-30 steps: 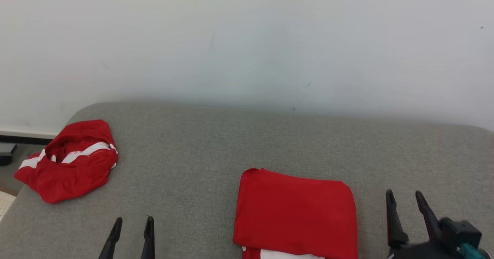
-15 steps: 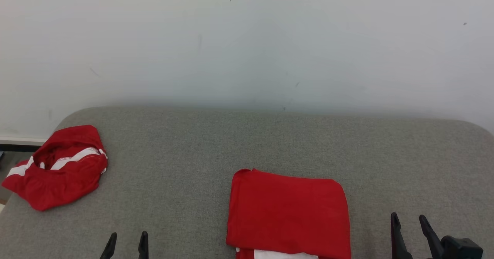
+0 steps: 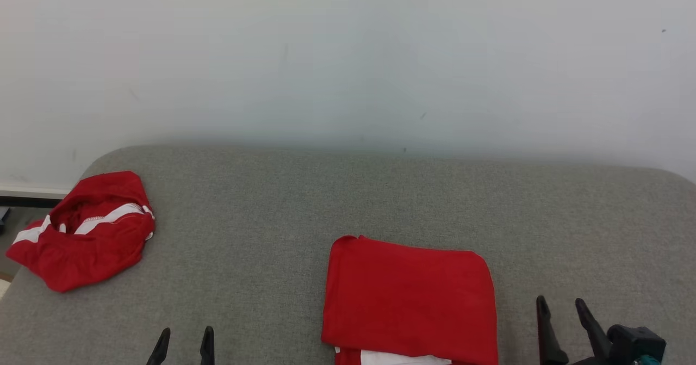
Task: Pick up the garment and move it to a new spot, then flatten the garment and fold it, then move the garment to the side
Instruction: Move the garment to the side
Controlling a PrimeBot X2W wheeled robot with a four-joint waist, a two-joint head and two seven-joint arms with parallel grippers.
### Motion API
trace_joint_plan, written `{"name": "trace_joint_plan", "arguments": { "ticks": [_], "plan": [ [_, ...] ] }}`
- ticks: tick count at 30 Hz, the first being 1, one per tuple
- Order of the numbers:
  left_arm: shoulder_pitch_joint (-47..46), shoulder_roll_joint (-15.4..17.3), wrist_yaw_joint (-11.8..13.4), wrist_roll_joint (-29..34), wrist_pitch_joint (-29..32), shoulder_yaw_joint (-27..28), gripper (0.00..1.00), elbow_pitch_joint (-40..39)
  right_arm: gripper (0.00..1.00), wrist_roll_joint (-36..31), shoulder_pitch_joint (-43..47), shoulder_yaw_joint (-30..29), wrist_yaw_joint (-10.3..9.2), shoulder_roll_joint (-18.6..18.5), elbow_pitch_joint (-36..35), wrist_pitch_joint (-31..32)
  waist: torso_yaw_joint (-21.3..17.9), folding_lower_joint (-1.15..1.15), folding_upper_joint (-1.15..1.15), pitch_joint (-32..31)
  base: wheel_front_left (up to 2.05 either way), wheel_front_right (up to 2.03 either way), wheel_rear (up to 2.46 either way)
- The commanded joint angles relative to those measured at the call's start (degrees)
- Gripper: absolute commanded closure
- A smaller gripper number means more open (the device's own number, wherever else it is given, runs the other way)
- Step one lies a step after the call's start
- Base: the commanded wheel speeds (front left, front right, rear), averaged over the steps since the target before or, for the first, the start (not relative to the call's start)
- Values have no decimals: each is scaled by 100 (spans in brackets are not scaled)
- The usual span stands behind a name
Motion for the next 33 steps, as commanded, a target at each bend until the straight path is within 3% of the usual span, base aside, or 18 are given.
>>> {"name": "trace_joint_plan", "arguments": {
  "ticks": [1,5,11,17,23,33],
  "plan": [
    [-57,-13,-6,18,-19,-15,0,10,0,35,-55,81,14,0,-18,86,16,0,0,6,0,0,0],
    [-85,8,-7,-18,-19,-38,0,-3,0,63,-153,258,14,-3,58,861,45,0,0,32,0,0,0],
    [-87,56,-6,-71,-19,-96,0,12,0,138,-898,242,14,2,-2,3458,35,0,0,59,0,0,0],
    [-140,54,-1,-101,-19,-248,0,-5,0,-137,-1521,-48,14,-6,6,5181,222,0,0,128,0,0,0],
    [-162,38,-1,-133,-19,-366,0,2,0,-194,-1764,-614,14,0,481,5635,523,0,0,251,0,0,0],
    [-207,35,-1,-90,-19,-421,0,-45,0,-184,-1883,-641,14,-3,1256,5474,714,0,0,417,0,0,0]
  ]
}}
